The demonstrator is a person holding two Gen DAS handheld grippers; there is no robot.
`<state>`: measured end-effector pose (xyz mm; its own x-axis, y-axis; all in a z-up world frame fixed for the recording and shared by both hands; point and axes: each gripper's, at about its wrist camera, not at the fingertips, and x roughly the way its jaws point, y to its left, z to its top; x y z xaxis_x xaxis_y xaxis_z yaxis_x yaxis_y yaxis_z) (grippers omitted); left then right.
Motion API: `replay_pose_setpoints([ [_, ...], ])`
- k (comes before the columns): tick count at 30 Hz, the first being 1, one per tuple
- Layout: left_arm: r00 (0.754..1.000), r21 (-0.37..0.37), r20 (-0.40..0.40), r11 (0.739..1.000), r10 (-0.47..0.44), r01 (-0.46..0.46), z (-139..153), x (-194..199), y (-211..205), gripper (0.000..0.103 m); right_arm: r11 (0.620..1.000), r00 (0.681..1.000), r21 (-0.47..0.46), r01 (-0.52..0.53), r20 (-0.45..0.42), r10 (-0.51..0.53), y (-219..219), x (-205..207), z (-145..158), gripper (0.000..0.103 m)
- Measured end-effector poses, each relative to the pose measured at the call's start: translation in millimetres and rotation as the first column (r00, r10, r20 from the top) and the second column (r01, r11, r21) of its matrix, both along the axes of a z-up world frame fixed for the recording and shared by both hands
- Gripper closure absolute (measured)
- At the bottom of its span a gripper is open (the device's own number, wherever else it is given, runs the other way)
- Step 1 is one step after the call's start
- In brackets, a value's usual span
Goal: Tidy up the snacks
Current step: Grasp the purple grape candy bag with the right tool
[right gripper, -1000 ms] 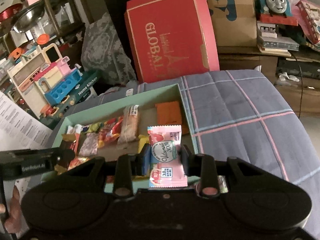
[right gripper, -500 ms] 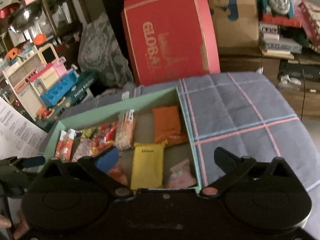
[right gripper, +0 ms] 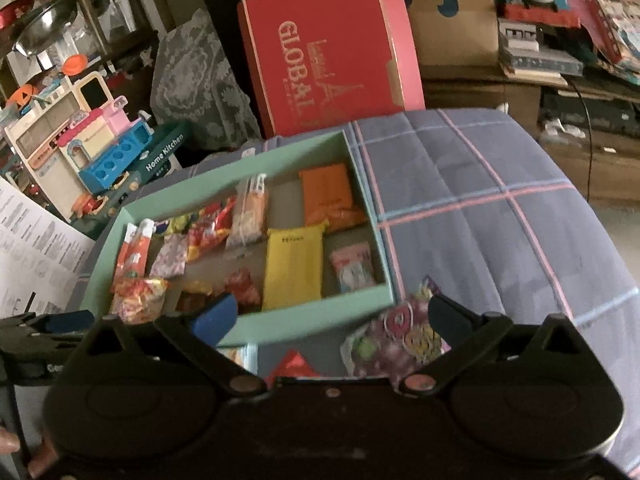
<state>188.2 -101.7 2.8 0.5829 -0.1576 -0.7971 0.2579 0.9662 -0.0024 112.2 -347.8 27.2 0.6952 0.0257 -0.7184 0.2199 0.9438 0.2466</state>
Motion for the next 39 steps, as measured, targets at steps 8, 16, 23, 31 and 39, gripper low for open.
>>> replay_pose_setpoints([
  [8,0.997,-0.04,-0.066,0.999,0.032,-0.035,-16,-28,17,0.0,0.999,1.0,0.031,0.012,-0.023,-0.011,0,-28,-6,0.0],
  [16,0.992,-0.029,-0.121,0.999,0.038,-0.042,-39,-43,23,0.0,0.997,0.998,0.065,0.03,-0.065,-0.026,-4,-54,-25,0.0],
  [23,0.989,-0.024,-0.146,0.999,0.036,-0.04,-51,-45,18,0.0,0.996,0.994,0.082,0.044,-0.102,-0.036,-8,-67,-43,0.0],
  [31,0.987,-0.009,-0.161,1.0,0.018,-0.019,-61,-40,7,0.0,0.993,0.991,0.085,0.077,-0.12,-0.066,-20,-62,-52,0.0],
  [39,0.987,0.001,-0.159,1.0,0.01,-0.01,-66,-27,-3,0.0,0.996,0.994,0.039,0.086,-0.074,-0.083,-38,-36,-50,0.0],
])
